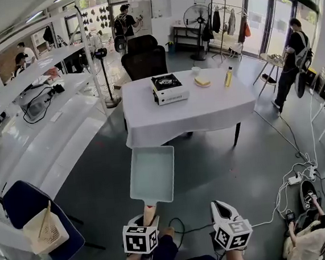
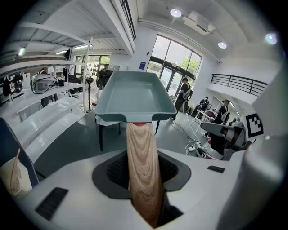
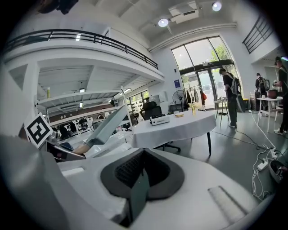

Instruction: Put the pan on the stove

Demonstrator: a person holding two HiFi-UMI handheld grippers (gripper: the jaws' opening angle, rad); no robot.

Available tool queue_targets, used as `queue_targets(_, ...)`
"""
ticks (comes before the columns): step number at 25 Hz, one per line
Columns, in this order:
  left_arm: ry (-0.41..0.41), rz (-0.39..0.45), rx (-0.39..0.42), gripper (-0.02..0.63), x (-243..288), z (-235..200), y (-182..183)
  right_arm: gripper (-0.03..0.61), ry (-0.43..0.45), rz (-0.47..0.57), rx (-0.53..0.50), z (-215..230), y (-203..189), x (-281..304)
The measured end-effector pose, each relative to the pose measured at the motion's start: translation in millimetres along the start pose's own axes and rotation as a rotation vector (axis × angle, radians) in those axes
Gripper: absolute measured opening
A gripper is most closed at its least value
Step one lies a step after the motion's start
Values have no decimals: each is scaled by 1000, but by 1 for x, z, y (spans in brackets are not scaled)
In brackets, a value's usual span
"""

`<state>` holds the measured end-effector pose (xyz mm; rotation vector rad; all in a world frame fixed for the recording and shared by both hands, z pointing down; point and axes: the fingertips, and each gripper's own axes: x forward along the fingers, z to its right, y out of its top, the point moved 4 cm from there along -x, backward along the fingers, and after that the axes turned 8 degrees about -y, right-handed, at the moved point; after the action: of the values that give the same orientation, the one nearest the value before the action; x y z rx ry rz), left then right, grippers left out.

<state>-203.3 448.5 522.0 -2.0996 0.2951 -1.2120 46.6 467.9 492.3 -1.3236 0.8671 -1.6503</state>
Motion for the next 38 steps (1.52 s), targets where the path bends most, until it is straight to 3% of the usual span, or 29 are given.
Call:
queue_targets(13, -11, -8, 37, 126, 48, -53, 87, 2, -17, 8, 9, -8, 48, 93)
queue_targets(22, -45, -29, 51, 126, 88, -86, 125, 2, -67, 12, 25, -4, 61, 144)
queue_targets(27, -47, -43, 54, 126, 95, -98, 131, 2, -81, -8, 36, -7, 59, 158)
queue_targets(38, -45, -49, -41, 126, 89, -120, 121, 2, -24, -44, 69, -31, 58, 173)
